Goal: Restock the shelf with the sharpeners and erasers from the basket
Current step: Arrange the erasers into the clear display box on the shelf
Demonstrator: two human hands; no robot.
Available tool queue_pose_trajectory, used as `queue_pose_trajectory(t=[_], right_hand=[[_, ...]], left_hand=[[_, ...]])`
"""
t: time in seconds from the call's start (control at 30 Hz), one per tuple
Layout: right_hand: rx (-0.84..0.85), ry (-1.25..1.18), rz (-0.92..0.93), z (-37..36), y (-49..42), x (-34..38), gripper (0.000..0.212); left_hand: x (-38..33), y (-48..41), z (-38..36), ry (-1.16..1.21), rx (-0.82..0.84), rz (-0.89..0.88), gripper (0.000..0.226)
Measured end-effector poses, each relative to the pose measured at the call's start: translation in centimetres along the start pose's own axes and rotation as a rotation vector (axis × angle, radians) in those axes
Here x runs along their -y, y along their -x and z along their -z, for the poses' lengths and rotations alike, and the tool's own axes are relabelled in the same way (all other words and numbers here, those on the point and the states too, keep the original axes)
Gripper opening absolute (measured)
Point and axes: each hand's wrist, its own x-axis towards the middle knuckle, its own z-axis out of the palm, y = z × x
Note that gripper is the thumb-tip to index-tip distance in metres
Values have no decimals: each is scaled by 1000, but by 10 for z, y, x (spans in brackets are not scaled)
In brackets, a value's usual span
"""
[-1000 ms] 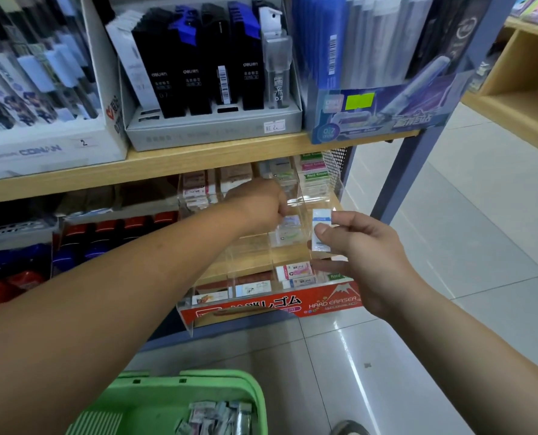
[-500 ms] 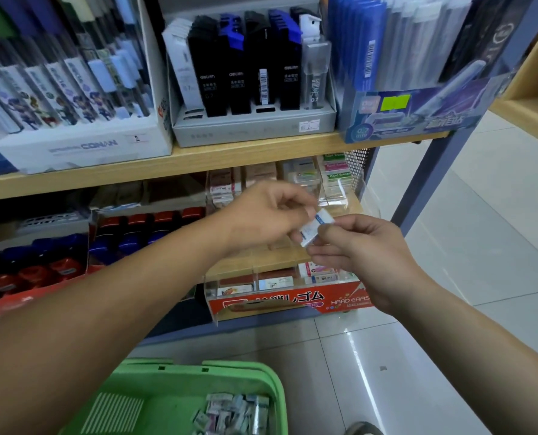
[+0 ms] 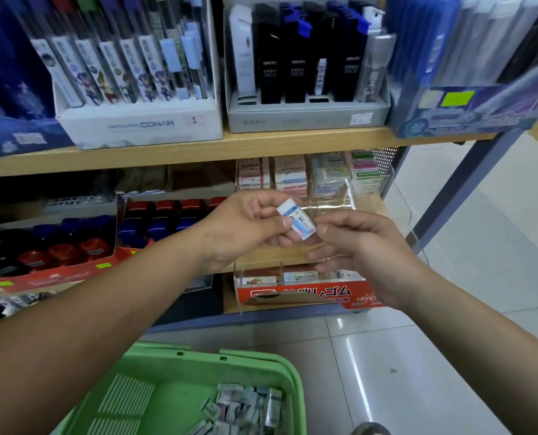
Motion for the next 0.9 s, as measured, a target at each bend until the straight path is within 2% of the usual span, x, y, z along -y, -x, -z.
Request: queue_pose_trajectory(t=[0.13,0.3,0.37,0.53,0.63,0.77,0.9], right_hand=[[-50,88,44,-6,-3,-4,17],[-107,181,85,-3,-7,-3,8],[-138,227,101,2,-7,-2,9],[-418,436,250,28,-9,-1,8],[-480,518,268,40,-8,-2,5],[-461,497,227,46,-7,-8,7],[-444,364,189,56,-2,-9,9]], left_hand=[[-4,2,3,25,29,20,21],[-3,5,6,-296,-38,-70,29],[1,5,1,-382,-34,-89,22],[3,-3,-19,-442,-104,-103,9],[-9,-17,-34,-424,-171,-157,5],[-20,-39,-54,-472,-220,-232,1],[-3,-53,-82,-766,-148,-200,12]])
